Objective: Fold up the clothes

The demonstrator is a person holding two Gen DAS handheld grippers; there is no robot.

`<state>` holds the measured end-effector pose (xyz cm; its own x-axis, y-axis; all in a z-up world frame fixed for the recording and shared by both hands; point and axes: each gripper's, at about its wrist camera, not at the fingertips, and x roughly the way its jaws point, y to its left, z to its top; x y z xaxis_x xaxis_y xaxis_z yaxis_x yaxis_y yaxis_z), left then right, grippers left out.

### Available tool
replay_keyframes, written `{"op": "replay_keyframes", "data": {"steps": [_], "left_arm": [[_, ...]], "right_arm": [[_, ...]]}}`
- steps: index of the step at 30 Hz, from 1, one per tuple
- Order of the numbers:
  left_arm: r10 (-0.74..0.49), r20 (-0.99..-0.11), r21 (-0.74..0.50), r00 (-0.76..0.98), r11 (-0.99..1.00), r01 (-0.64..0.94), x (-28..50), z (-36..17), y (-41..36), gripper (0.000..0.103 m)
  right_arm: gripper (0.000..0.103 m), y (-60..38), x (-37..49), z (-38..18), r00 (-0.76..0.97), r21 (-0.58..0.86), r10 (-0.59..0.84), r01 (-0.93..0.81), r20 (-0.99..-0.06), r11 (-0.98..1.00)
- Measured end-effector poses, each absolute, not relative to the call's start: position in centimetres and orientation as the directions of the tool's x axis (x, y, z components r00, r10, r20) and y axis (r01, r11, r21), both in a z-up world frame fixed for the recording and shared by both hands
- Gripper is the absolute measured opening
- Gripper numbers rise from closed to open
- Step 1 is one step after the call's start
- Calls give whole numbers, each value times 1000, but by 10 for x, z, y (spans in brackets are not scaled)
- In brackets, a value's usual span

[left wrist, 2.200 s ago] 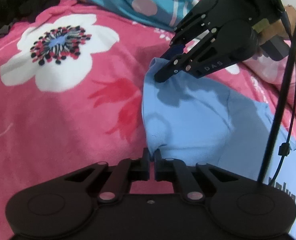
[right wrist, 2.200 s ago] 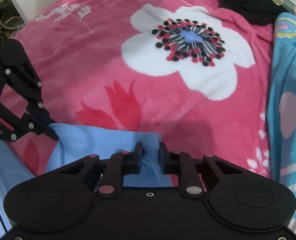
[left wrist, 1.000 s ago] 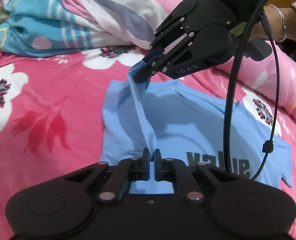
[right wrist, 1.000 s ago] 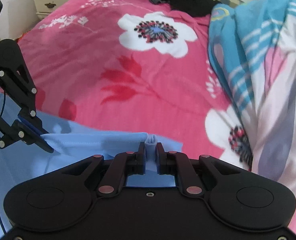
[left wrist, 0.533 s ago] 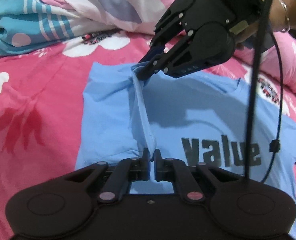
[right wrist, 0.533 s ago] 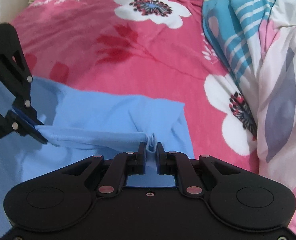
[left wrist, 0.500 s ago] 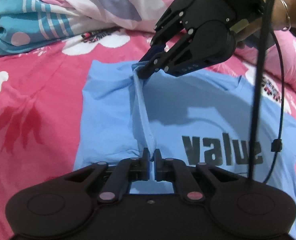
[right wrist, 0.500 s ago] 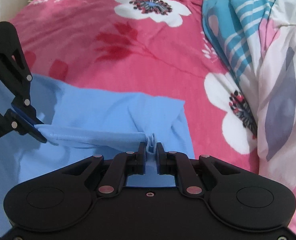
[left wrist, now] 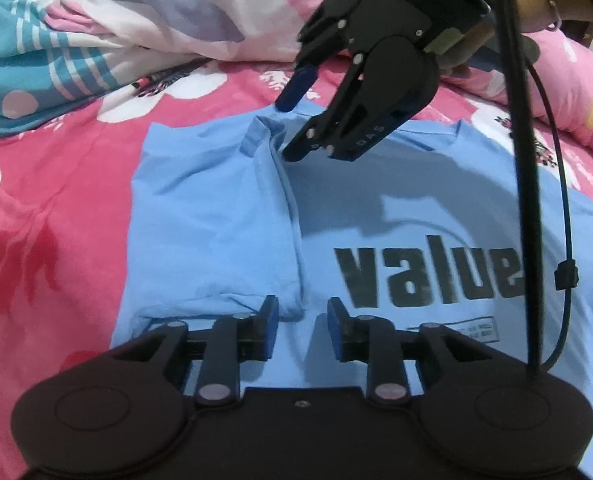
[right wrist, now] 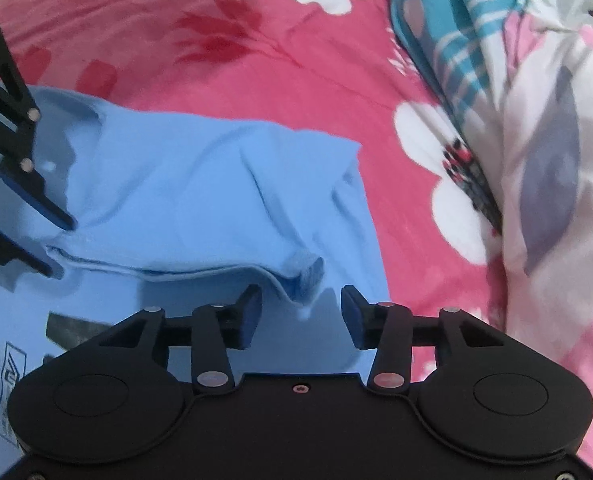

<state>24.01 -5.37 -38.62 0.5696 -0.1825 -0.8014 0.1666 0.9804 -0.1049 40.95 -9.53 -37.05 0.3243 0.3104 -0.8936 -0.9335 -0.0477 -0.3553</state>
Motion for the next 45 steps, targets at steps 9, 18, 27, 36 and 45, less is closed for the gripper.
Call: {"op": "replay_keyframes", "data": {"steps": [9,18,27,36,45], "left_arm": [[-241,-807,-201,539,970,134,211,-373,-29,26],[-187,-766,-180,615,981,74,231,-352,31,25],[-264,-783,-196,563,964,179,236,-372,30,25],[-177,-807,-165,563,984,73,251,-399,36,25],[-85,-800,-147,594,987,-58,245,-393,52,24]], "right_arm": [[42,-128,385,-339,439,-429,185,-899,-879,91],[37,-98,348,-306,416,-385,249,-908,-875,166],[37,-49,355,-334,346,-311,355,-938,-869,153],[37,-45,371,-358,302,-258,354,-952,-885,167],[37,-52,381,-366,308,-250,360,-948,-881,200]]}}
